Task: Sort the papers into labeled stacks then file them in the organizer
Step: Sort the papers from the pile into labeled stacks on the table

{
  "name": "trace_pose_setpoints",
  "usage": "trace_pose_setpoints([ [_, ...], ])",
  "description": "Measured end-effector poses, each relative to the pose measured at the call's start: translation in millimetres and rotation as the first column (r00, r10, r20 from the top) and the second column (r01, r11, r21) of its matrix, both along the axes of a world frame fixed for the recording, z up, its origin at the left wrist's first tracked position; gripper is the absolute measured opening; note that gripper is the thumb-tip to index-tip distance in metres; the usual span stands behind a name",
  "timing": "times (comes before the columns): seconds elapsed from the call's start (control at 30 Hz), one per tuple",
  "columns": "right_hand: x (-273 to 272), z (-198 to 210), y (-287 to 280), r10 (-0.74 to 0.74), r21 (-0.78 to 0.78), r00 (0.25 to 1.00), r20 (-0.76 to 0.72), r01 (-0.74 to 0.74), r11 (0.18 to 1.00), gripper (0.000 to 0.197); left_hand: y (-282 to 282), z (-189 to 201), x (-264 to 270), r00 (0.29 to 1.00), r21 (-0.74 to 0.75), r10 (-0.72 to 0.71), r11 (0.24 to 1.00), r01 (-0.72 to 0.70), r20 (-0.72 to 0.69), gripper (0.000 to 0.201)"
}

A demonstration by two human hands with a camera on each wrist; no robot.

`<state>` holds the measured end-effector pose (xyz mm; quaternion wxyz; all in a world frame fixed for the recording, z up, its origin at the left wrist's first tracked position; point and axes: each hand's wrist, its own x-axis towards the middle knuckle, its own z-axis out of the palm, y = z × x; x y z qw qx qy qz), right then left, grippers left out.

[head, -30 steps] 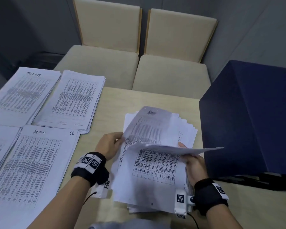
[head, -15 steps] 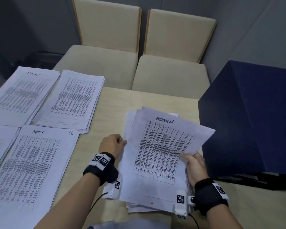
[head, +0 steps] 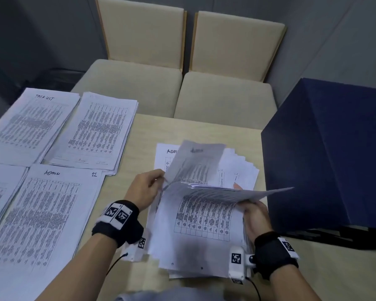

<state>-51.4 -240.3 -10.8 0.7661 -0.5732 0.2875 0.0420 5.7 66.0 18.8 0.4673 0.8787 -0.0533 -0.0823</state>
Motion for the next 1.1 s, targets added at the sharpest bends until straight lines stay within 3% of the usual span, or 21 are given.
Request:
trace_pose_setpoints([
  [0.07,0.5,-3.1,-0.4,0.008,0.000,1.000,0.006,-0.008,1.000,0.048,-3.2,6.5,-4.3,0.985,-0.242,-0.006,0.970,-0.037,-0.175,0.019],
  [0.17,-1.5,-2.8,0.4,0.008,-0.006,0.999,0.053,-0.008,1.000,0.033,-8.2,11.7,-8.9,0.938,-0.359,0.010,0.922,-0.143,-0.347,0.025],
  [0.23,-3.7,7.3,4.5,0.065,-0.047,0.994,0.084,-0.061,0.997,0.025,-6.5,1.5,-6.5,0.936,-0.288,0.081,0.939,-0.187,-0.341,0.028],
  [0.33,-4.7,14.4,5.7,0.056,-0.111,0.995,0.088,-0.046,0.993,0.029,-3.5,-19.4,2.1,0.931,-0.014,0.242,0.967,-0.255,-0.272,0.028],
  [0.43,-3.4,8.9,3.7,-0.022,-0.101,0.997,0.075,0.030,0.994,0.029,-4.6,-27.6,5.8,0.863,0.182,0.423,0.905,-0.385,-0.277,0.033],
  [0.5,-2.1,4.8,1.0,-0.051,-0.090,0.997,0.058,0.056,0.994,0.030,-6.3,-23.7,6.7,0.872,0.231,0.441,0.890,-0.394,-0.213,0.018],
  [0.57,-3.5,6.9,0.2,-0.017,-0.104,0.999,0.049,0.022,0.994,0.027,-5.2,-21.1,6.6,0.921,0.256,0.375,0.905,-0.340,-0.105,0.021],
  [0.63,-4.3,9.1,0.3,-0.009,-0.099,0.999,0.047,0.014,0.995,0.030,-3.2,-18.7,7.0,0.966,0.156,0.256,0.957,-0.246,-0.044,0.025],
  [0.7,-2.5,7.5,-1.6,-0.030,-0.079,0.998,0.052,0.034,0.996,0.035,-3.9,-9.9,4.7,0.986,-0.090,0.149,0.984,-0.155,-0.072,0.021],
  [0.8,0.2,5.0,-1.7,-0.019,0.018,0.997,0.080,0.017,1.000,0.032,-1.4,-2.4,0.3,0.970,-0.416,0.047,0.898,-0.145,-0.237,0.015],
  [0.87,-0.8,4.5,0.7,-0.044,0.046,0.995,0.092,0.039,0.998,0.018,-0.9,1.1,-2.1,0.941,-0.474,-0.007,0.865,-0.163,-0.337,0.009],
  [0.9,-1.8,6.2,1.4,-0.050,0.046,0.992,0.115,0.045,0.998,0.010,-1.7,1.6,-2.4,0.929,-0.465,-0.016,0.869,-0.170,-0.369,0.011],
  [0.97,-4.6,4.3,1.4,-0.002,0.013,0.988,0.153,0.000,1.000,0.031,-4.9,-1.7,-1.9,0.928,-0.341,0.042,0.923,-0.178,-0.370,0.015],
  [1.03,-6.6,5.9,2.1,0.039,-0.037,0.990,0.132,-0.035,0.999,0.027,-8.1,-11.2,2.2,0.936,-0.082,0.197,0.970,-0.230,-0.293,0.019],
  [1.1,-6.5,5.4,3.9,-0.010,-0.059,0.996,0.085,0.015,0.998,0.017,-12.7,-18.7,5.5,0.925,0.119,0.261,0.964,-0.237,-0.276,0.007],
])
